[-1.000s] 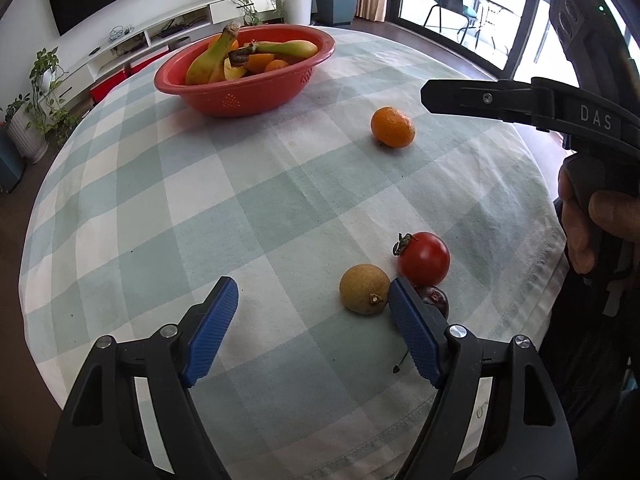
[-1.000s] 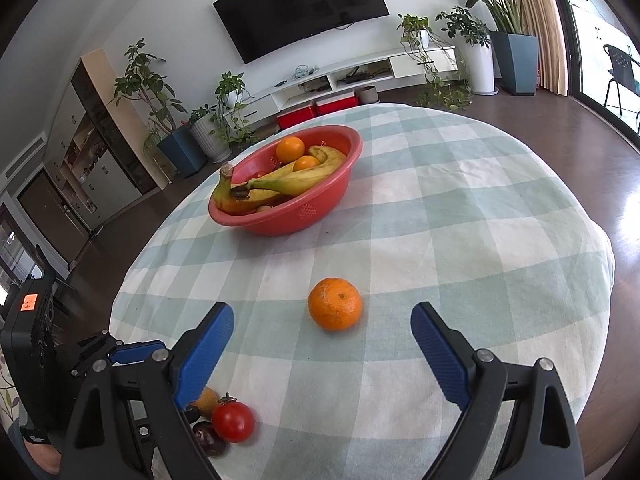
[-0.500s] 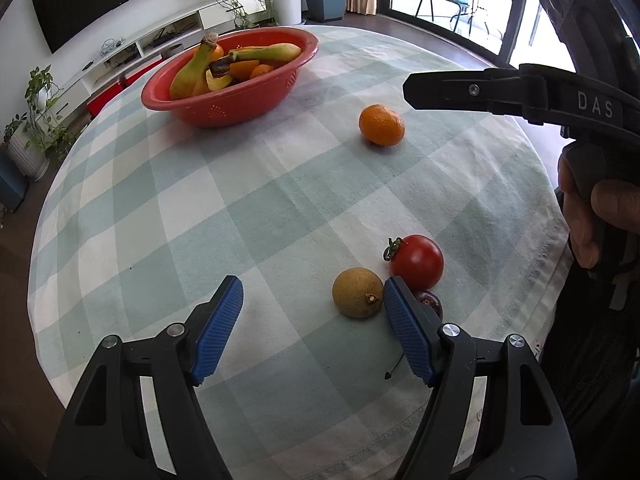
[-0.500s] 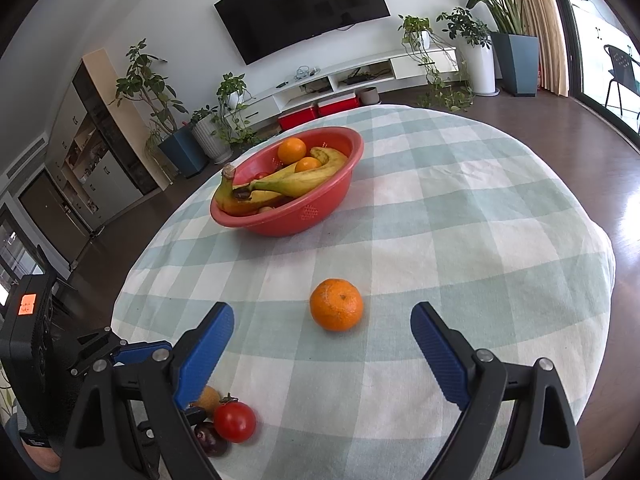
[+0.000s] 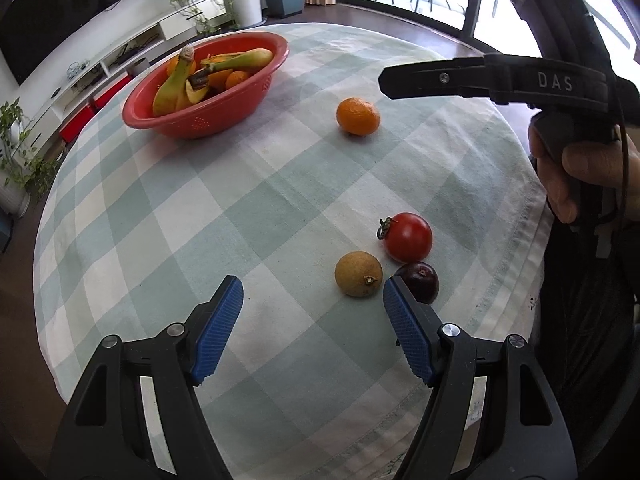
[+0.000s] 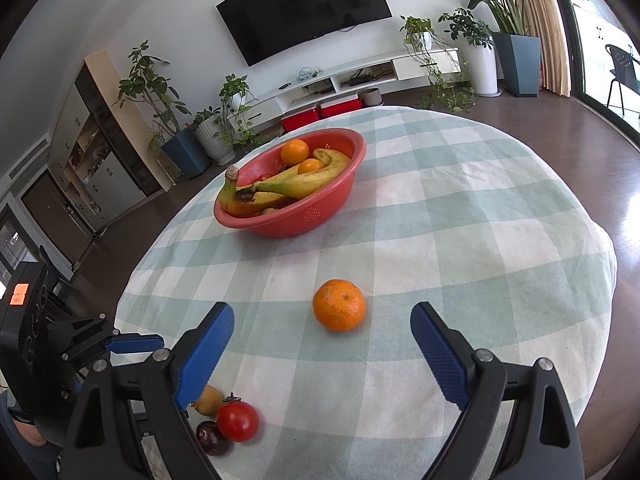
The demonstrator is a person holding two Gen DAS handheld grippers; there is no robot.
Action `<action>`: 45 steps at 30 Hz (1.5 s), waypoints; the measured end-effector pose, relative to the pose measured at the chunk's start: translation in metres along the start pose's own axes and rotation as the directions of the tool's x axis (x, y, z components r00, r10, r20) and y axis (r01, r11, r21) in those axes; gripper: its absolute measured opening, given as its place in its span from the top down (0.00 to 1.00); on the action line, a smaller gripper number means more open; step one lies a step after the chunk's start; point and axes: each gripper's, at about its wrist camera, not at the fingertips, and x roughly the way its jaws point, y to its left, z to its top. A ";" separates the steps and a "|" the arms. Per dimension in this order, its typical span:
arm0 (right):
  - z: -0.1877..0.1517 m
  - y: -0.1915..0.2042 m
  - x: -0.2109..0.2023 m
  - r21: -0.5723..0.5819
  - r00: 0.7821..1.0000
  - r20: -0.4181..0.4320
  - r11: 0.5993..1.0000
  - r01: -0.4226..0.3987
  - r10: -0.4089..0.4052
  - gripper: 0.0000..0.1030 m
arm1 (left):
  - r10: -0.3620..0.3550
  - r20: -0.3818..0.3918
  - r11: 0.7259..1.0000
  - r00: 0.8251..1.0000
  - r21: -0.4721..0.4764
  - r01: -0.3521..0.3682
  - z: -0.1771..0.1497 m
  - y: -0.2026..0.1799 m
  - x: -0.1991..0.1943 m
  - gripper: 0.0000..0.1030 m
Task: Organize fruits
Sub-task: 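Close the left tool on the brown round fruit while the right tool approaches the mandarin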
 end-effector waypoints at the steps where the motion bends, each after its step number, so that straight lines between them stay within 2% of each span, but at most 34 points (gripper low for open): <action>1: 0.000 0.000 0.000 0.000 1.000 0.000 1.000 -0.001 0.001 0.11 | -0.014 0.002 0.999 1.000 0.040 0.014 -0.001 -0.001 0.000 0.31; 8: 0.002 0.003 0.001 -0.004 1.000 -0.001 1.000 -0.004 0.004 0.14 | -0.103 -0.044 0.964 0.994 0.243 0.111 0.001 -0.012 0.008 0.31; 10: 0.002 0.003 0.001 -0.004 1.000 -0.004 1.000 -0.005 0.005 0.15 | -0.115 -0.066 0.952 0.991 0.277 0.129 0.005 -0.013 0.014 0.37; 12: 0.002 0.003 0.002 -0.004 1.000 -0.004 1.000 -0.007 0.007 0.16 | -0.148 -0.069 0.944 0.987 0.287 0.162 0.008 -0.011 0.016 0.39; 14: 0.002 0.003 0.002 -0.004 1.000 -0.005 1.000 -0.006 0.006 0.16 | -0.187 -0.072 0.937 0.980 0.285 0.200 0.012 -0.007 0.017 0.46; 17: 0.002 0.003 0.003 -0.007 1.000 -0.013 1.000 -0.007 0.007 0.16 | -0.215 -0.077 0.928 0.974 0.294 0.228 0.014 -0.004 0.019 0.49; 19: 0.001 0.003 0.003 -0.010 1.000 -0.015 1.000 -0.007 0.007 0.16 | -0.240 -0.081 0.917 0.967 0.308 0.253 0.014 -0.004 0.018 0.55; 21: 0.001 0.003 0.003 -0.008 1.000 -0.014 1.000 -0.007 0.007 0.16 | -0.260 -0.082 0.907 0.962 0.322 0.273 0.014 -0.003 0.016 0.55; 25: 0.001 0.003 0.003 -0.009 1.000 -0.014 1.000 -0.007 0.007 0.16 | -0.272 -0.100 0.891 0.957 0.349 0.289 0.011 -0.001 0.018 0.55; 33: 0.000 0.002 0.007 -0.013 1.000 -0.023 1.000 -0.006 0.006 0.16 | -0.255 -0.133 0.863 0.958 0.416 0.287 0.011 -0.005 0.022 0.55; 39: -0.001 0.002 0.007 -0.012 1.000 -0.023 1.000 -0.006 0.006 0.17 | -0.254 -0.155 0.851 0.955 0.434 0.296 0.017 -0.007 0.028 0.55; 45: -0.002 0.000 0.009 -0.013 1.000 -0.027 1.000 -0.006 0.005 0.17 | -0.287 -0.170 0.836 0.943 0.436 0.333 0.016 -0.008 0.032 0.66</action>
